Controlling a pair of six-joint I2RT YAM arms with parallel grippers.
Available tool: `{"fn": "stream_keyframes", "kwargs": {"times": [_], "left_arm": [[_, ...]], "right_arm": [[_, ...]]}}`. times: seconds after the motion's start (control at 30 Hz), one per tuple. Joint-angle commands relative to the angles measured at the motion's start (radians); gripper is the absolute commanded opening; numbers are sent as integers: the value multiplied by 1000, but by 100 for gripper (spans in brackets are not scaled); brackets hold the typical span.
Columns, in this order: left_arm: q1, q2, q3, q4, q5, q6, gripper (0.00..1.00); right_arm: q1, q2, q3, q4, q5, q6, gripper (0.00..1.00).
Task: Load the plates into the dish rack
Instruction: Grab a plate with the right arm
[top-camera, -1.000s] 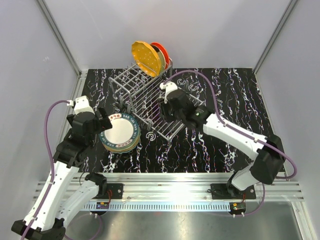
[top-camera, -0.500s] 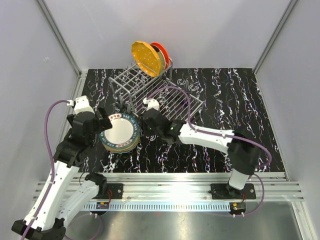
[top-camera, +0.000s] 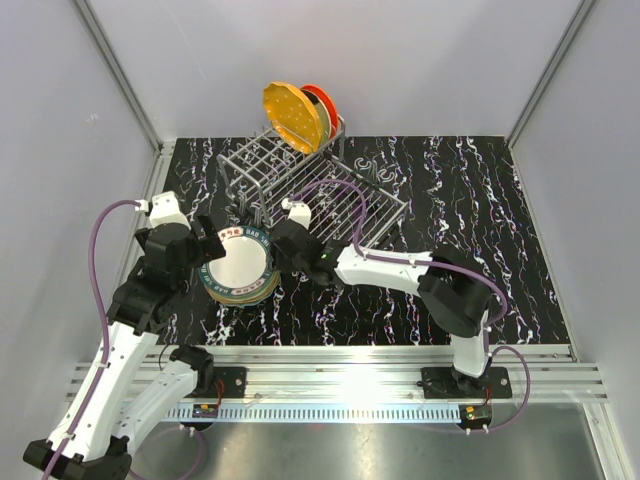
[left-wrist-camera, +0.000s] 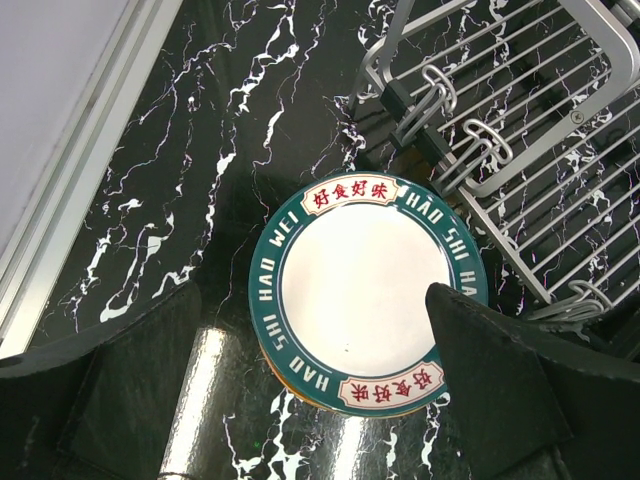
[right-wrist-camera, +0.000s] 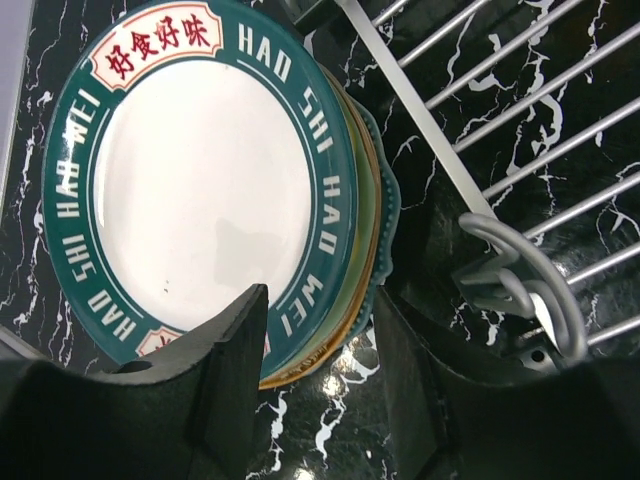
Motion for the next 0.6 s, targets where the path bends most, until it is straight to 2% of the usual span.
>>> {"fn": "stream_keyframes", "kwargs": {"times": [0.0, 0.37, 0.57], "left_arm": [[3, -1, 2, 44, 15, 0, 99], [-13, 7, 2, 42, 16, -2, 99], [-16, 8, 2, 42, 15, 0, 99]], "right_arm": [[4, 30, 78, 20, 50, 38, 54], [2, 85, 121, -28, 104, 96, 55], [1, 111, 134, -5, 80, 102, 56]]}}
